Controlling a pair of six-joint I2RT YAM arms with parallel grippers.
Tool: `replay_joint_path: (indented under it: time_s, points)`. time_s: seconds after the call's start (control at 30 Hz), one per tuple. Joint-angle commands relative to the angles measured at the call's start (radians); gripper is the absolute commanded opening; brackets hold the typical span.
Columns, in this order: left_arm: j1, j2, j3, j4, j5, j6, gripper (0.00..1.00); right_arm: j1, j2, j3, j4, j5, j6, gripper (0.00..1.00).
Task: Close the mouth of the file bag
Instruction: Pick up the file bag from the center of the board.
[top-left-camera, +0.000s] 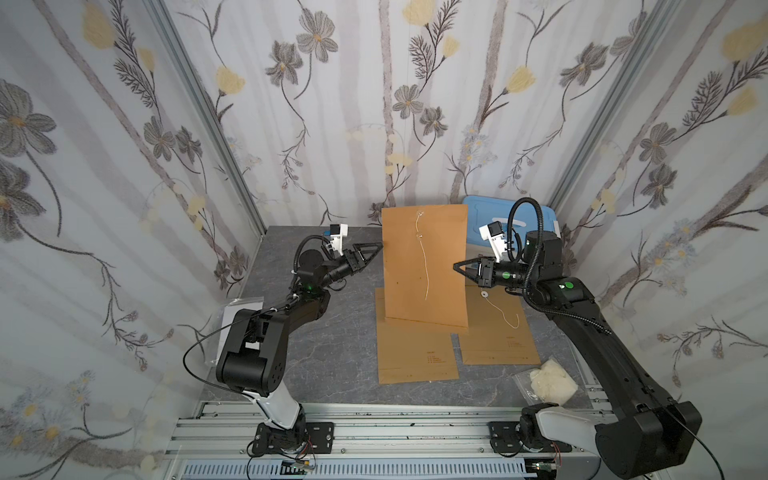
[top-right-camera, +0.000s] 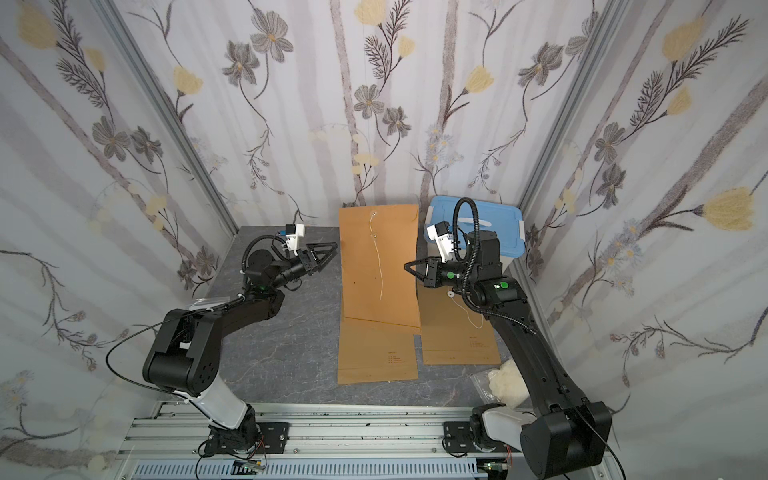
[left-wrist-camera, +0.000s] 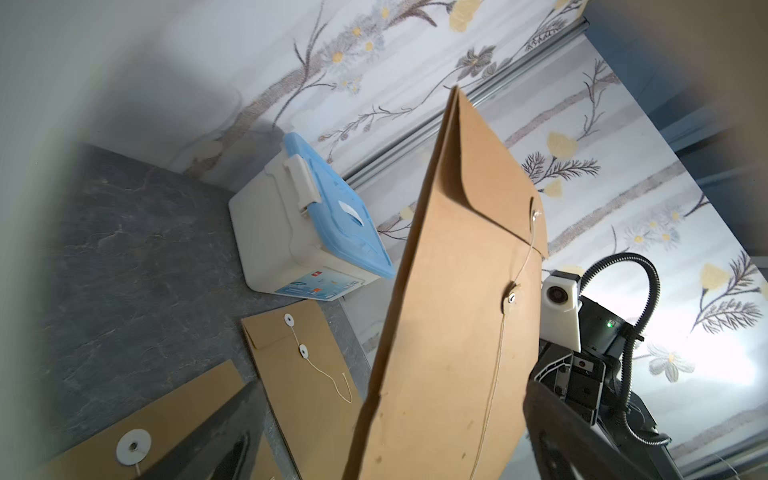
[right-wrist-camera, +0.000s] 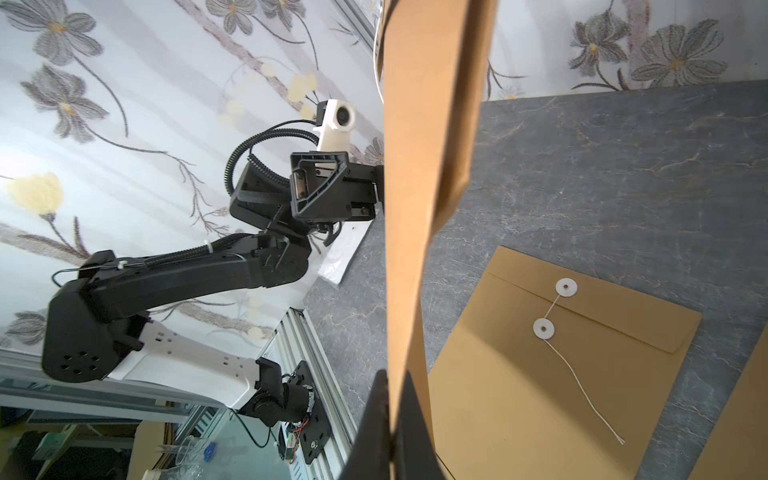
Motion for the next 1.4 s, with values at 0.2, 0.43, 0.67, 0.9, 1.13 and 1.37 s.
replay_joint_path:
  time_s: [0.2, 0.43, 0.67, 0.9, 1.13, 1.37]
  points:
    - [-0.031, 0.031, 0.027, 0.267, 0.057, -0.095, 0.8, -0.014, -0.001, 0.01, 0.081, -0.091, 0.024, 0.0]
    - [-0.061, 0.042, 0.04, 0.296, 0.106, -0.111, 0.65, -0.025, 0.033, 0.008, 0.117, -0.136, 0.032, 0.0]
    - [-0.063, 0.034, 0.037, 0.298, 0.095, -0.11, 0.57, -0.039, 0.045, -0.001, 0.103, -0.139, 0.007, 0.0]
    - [-0.065, 0.033, 0.035, 0.298, 0.094, -0.115, 0.41, -0.055, 0.066, -0.008, 0.088, -0.14, -0.014, 0.0]
    - [-0.094, 0.046, 0.058, 0.296, 0.115, -0.124, 0.38, -0.055, 0.073, -0.012, 0.07, -0.136, -0.026, 0.0]
    - [-0.108, 0.057, 0.043, 0.298, 0.082, -0.117, 0.28, -0.055, 0.065, -0.02, 0.04, -0.117, -0.054, 0.0]
